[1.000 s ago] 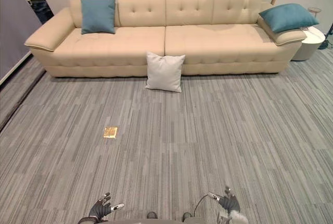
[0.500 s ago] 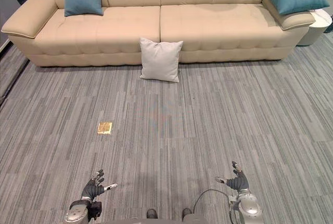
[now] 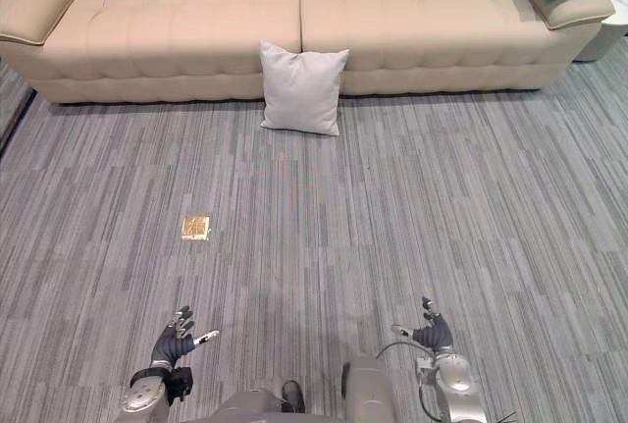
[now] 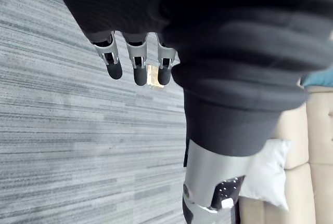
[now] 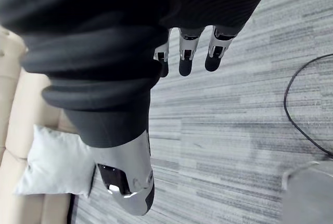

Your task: Pick up cushions and gather them together orderly.

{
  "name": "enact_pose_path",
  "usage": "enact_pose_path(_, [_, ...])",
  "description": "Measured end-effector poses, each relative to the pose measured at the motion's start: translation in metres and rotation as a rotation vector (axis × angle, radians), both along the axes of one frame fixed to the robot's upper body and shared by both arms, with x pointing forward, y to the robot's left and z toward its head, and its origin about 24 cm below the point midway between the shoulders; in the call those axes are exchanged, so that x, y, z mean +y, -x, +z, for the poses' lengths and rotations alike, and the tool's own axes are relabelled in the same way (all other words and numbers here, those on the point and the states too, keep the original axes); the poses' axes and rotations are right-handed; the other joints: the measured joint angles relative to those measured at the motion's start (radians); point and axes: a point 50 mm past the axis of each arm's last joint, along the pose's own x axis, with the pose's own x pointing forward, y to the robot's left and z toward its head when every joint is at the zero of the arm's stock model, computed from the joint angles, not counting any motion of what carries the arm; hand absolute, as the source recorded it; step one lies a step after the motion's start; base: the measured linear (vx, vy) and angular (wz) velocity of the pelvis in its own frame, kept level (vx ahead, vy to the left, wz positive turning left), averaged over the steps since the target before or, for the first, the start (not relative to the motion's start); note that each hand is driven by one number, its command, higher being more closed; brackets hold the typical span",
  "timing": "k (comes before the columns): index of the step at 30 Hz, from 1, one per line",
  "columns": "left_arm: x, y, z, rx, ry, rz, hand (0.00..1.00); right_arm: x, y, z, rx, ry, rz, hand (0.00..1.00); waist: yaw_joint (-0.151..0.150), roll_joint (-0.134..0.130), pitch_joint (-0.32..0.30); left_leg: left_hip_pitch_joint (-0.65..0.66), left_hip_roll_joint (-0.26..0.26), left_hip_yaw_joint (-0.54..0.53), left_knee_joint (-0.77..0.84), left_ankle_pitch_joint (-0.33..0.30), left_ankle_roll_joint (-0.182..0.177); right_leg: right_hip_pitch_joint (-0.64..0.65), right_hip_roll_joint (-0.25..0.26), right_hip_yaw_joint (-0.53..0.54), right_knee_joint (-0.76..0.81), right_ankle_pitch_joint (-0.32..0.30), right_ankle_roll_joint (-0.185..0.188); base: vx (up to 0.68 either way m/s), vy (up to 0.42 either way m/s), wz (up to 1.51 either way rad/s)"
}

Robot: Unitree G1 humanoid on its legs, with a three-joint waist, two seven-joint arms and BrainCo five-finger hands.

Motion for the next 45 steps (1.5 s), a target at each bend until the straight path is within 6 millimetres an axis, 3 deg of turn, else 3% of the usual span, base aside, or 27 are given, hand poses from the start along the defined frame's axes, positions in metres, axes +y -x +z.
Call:
enact_pose_path(2, [0.0, -0.006, 0.003, -0.014, -0.011, -0.014, 0.0, 0.0, 0.002, -0.001, 0.006, 0.002, -0.003, 0.0, -0.008, -0.006, 0.003, 0.047, 0.011, -0.042, -0.026, -0.008, -0.047, -0.013, 0.004, -0.019, -0.166, 0.123, -0.021, 0.54, -0.16, 0.85])
enact_pose_path(3, [0.0, -0.006, 0.003, -0.012, -0.013, -0.01, 0.0, -0.001, 0.007, -0.003, 0.019, 0.004, -0.005, 0.0, -0.015, -0.019, 0.001, 0.085, 0.017, -0.069, -0.013, -0.028, -0.082, -0.014, -0.005, -0.017, -0.134, 0.247, -0.062, 0.72, -0.251, 0.62])
enact_pose_path(5, [-0.004, -0.005, -0.001, 0.0, -0.002, -0.003, 0.0, 0.0, 0.0, 0.001, -0.003, 0.005, 0.001, 0.0, -0.022, -0.002, 0.0, 0.054, 0.056, -0.078, 0.103, 0.002, -0.154, -0.015, -0.003, -0.046, -0.034, 0.154, -0.096, 0.66, -0.258, 0.38])
enact_pose_path(6, [-0.006, -0.004, -0.002, 0.003, 0.006, -0.003, 0.0, 0.001, -0.005, 0.004, -0.022, 0.005, 0.007, 0.0, -0.022, -0.001, 0.0, -0.013, 0.075, -0.068, 0.278, 0.067, -0.209, 0.023, 0.004, -0.054, -0.034, 0.111, -0.11, 0.62, -0.28, 0.12])
enact_pose_path(7, [-0.008, -0.003, -0.003, 0.008, 0.013, 0.0, 0.0, 0.001, -0.006, 0.005, -0.029, 0.006, 0.011, 0.0, -0.016, 0.0, 0.002, -0.082, 0.104, -0.047, 0.455, 0.168, -0.203, 0.077, 0.021, -0.054, -0.061, 0.09, -0.119, 0.74, -0.323, -0.09])
enact_pose_path(8, [-0.008, 0.002, -0.005, 0.018, 0.018, 0.008, 0.0, 0.004, -0.007, 0.004, -0.028, 0.005, 0.024, 0.0, 0.002, 0.0, 0.005, -0.158, 0.163, -0.017, 0.673, 0.19, -0.203, 0.177, 0.054, -0.049, -0.126, 0.078, -0.133, 0.62, -0.256, -0.26])
enact_pose_path(11, [-0.009, 0.002, -0.006, 0.019, 0.024, 0.011, 0.0, 0.01, -0.008, 0.004, -0.045, -0.021, 0.013, 0.0, 0.039, -0.035, 0.021, -0.306, 0.221, 0.076, 0.88, 0.128, -0.106, 0.413, 0.078, -0.015, -0.281, 0.064, -0.155, 0.58, -0.164, -0.36])
enact_pose_path(15, [-0.013, 0.001, -0.006, 0.017, 0.033, 0.008, 0.0, 0.008, -0.012, 0.008, -0.073, -0.035, -0.011, 0.0, 0.059, -0.046, 0.026, -0.517, 0.186, 0.121, 0.608, 0.115, -0.085, 0.568, 0.062, 0.007, -0.426, 0.04, -0.132, 0.49, -0.008, -0.21])
enact_pose_path(18, [-0.015, 0.0, -0.009, 0.032, 0.04, 0.007, 0.0, -0.001, -0.005, 0.005, -0.056, -0.028, -0.069, 0.0, 0.084, -0.035, 0.019, -0.538, 0.093, 0.026, 0.097, 0.212, -0.137, 0.673, 0.046, 0.021, -0.481, -0.016, -0.09, 0.6, 0.161, -0.31])
enact_pose_path(19, [-0.01, 0.007, -0.014, 0.065, 0.029, 0.021, 0.0, 0.0, -0.002, 0.002, -0.036, -0.033, -0.082, 0.0, 0.095, -0.042, 0.0, -0.56, 0.082, 0.005, 0.16, 0.319, -0.081, 0.7, 0.028, 0.045, -0.447, -0.088, -0.067, 0.57, 0.241, -0.56])
enact_pose_path(20, [-0.009, 0.008, -0.014, 0.071, 0.028, 0.023, 0.0, 0.0, -0.001, 0.001, -0.031, -0.035, -0.083, 0.0, 0.095, -0.049, -0.007, -0.567, 0.075, 0.003, 0.179, 0.323, -0.074, 0.696, 0.019, 0.047, -0.428, -0.1, -0.066, 0.76, 0.311, -0.32])
enact_pose_path(22, [-0.014, 0.01, -0.018, 0.086, 0.04, 0.019, 0.0, 0.001, 0.003, -0.003, -0.013, -0.041, -0.087, 0.0, 0.08, -0.077, -0.029, -0.558, 0.037, 0.025, 0.277, 0.248, -0.003, 0.597, -0.045, 0.067, -0.117, -0.127, -0.035, 0.7, 0.236, -0.03])
enact_pose_path(23, [-0.014, 0.011, -0.018, 0.091, 0.041, 0.019, 0.0, 0.002, 0.005, -0.004, -0.007, -0.046, -0.088, 0.0, 0.08, -0.084, -0.029, -0.536, 0.024, 0.032, 0.284, 0.227, 0.006, 0.552, -0.065, 0.076, 0.007, -0.104, -0.002, 0.67, 0.239, -0.01])
enact_pose_path(24, [-0.011, 0.014, -0.02, 0.108, 0.035, 0.023, 0.0, 0.008, 0.009, -0.009, 0.01, -0.064, -0.094, 0.0, 0.074, -0.1, -0.027, -0.466, -0.004, 0.042, 0.282, 0.176, 0.022, 0.464, -0.103, 0.094, 0.262, -0.011, 0.075, 0.66, 0.2, 0.04])
enact_pose_path(26, [-0.009, 0.02, -0.024, 0.138, 0.031, 0.031, 0.0, 0.014, 0.012, -0.014, 0.037, -0.083, -0.089, 0.0, 0.062, -0.097, -0.021, -0.329, -0.016, 0.043, 0.261, 0.111, 0.035, 0.377, -0.123, 0.075, 0.503, -0.028, 0.038, 0.7, 0.179, -0.05])
enact_pose_path(28, [-0.006, 0.025, -0.025, 0.154, 0.025, 0.036, 0.0, 0.021, 0.01, -0.014, 0.04, -0.083, -0.051, 0.0, 0.051, -0.071, -0.014, -0.148, -0.006, 0.048, 0.147, 0.095, 0.032, 0.292, -0.11, -0.018, 0.472, -0.086, -0.027, 0.65, 0.087, -0.16])
enact_pose_path(29, [-0.004, 0.023, -0.025, 0.151, 0.019, 0.034, 0.0, 0.021, 0.008, -0.014, 0.036, -0.081, -0.043, 0.0, 0.048, -0.054, -0.013, -0.072, 0.012, 0.051, 0.089, 0.097, 0.029, 0.217, -0.079, -0.081, 0.334, -0.099, -0.043, 0.56, 0.031, -0.01])
enact_pose_path(31, [-0.003, 0.019, -0.023, 0.14, 0.014, 0.031, 0.0, 0.021, 0.005, -0.012, 0.03, -0.074, -0.039, 0.0, 0.034, -0.052, -0.011, -0.028, 0.022, 0.048, 0.057, 0.097, 0.027, 0.16, -0.052, -0.103, 0.128, -0.078, -0.03, 0.55, -0.02, 0.27])
enact_pose_path(33, [-0.001, 0.017, -0.022, 0.136, 0.009, 0.029, 0.0, 0.018, 0.008, -0.013, 0.037, -0.068, -0.044, 0.0, 0.022, -0.059, -0.013, 0.029, 0.024, 0.048, 0.023, 0.076, -0.036, 0.139, -0.011, -0.095, -0.183, 0.072, -0.038, 0.57, -0.063, 0.42])
enact_pose_path(34, [0.002, 0.018, -0.021, 0.138, 0.0, 0.031, 0.0, 0.018, 0.019, -0.018, 0.069, -0.066, -0.048, 0.0, 0.026, -0.089, -0.018, 0.069, 0.011, 0.043, 0.023, 0.045, -0.085, 0.138, 0.001, -0.061, -0.293, 0.257, -0.074, 0.48, -0.093, 0.33])
enact_pose_path(35, [0.002, 0.021, -0.023, 0.149, -0.001, 0.032, 0.0, 0.017, 0.022, -0.019, 0.078, -0.064, -0.05, 0.0, 0.025, -0.1, -0.02, 0.086, 0.008, 0.031, 0.037, 0.032, -0.106, 0.138, -0.007, -0.035, -0.271, 0.343, -0.122, 0.61, -0.142, 0.22])
enact_pose_path(36, [-0.005, 0.02, -0.026, 0.157, 0.022, 0.036, 0.0, 0.012, 0.021, -0.018, 0.087, -0.051, -0.051, 0.0, 0.025, -0.064, -0.023, 0.076, 0.052, 0.02, 0.096, 0.037, -0.144, 0.13, 0.012, -0.065, -0.195, 0.287, -0.139, 0.59, -0.193, 0.31])
enact_pose_path(37, [-0.007, 0.018, -0.025, 0.15, 0.028, 0.038, 0.0, 0.011, 0.018, -0.015, 0.07, -0.046, -0.047, 0.0, 0.021, -0.06, -0.024, 0.027, 0.07, 0.001, 0.236, 0.06, -0.183, 0.152, 0.015, -0.08, -0.186, 0.228, -0.138, 0.68, -0.237, 0.15])
enact_pose_path(39, [-0.009, 0.018, -0.025, 0.14, 0.049, 0.065, 0.0, 0.011, 0.015, -0.013, 0.053, -0.044, -0.044, 0.0, 0.026, -0.052, -0.018, -0.073, 0.126, -0.011, 0.495, 0.143, -0.195, 0.215, 0.041, -0.083, -0.203, 0.185, -0.155, 0.62, -0.231, 0.04])
enact_pose_path(40, [-0.012, 0.022, -0.027, 0.15, 0.059, 0.068, 0.0, 0.014, 0.014, -0.011, 0.041, -0.05, -0.045, 0.0, 0.03, -0.051, -0.016, -0.134, 0.189, 0.002, 0.683, 0.143, -0.19, 0.297, 0.064, -0.089, -0.236, 0.158, -0.165, 0.47, -0.159, -0.09])
enact_pose_path(42, [-0.017, 0.023, -0.029, 0.151, 0.073, 0.068, 0.0, 0.014, 0.011, -0.008, 0.011, -0.051, -0.046, 0.0, 0.038, -0.055, -0.016, -0.181, 0.222, 0.041, 0.727, 0.118, -0.149, 0.384, 0.073, -0.079, -0.278, 0.14, -0.169, 0.41, -0.099, -0.2])
enact_pose_path(45, [-0.025, 0.018, -0.028, 0.136, 0.097, 0.064, 0.0, 0.009, 0.006, -0.002, -0.024, -0.05, -0.078, 0.0, 0.059, -0.052, -0.017, -0.251, 0.215, 0.076, 0.532, 0.107, -0.133, 0.436, 0.07, -0.028, -0.323, 0.135, -0.161, 0.32, -0.004, -0.45])
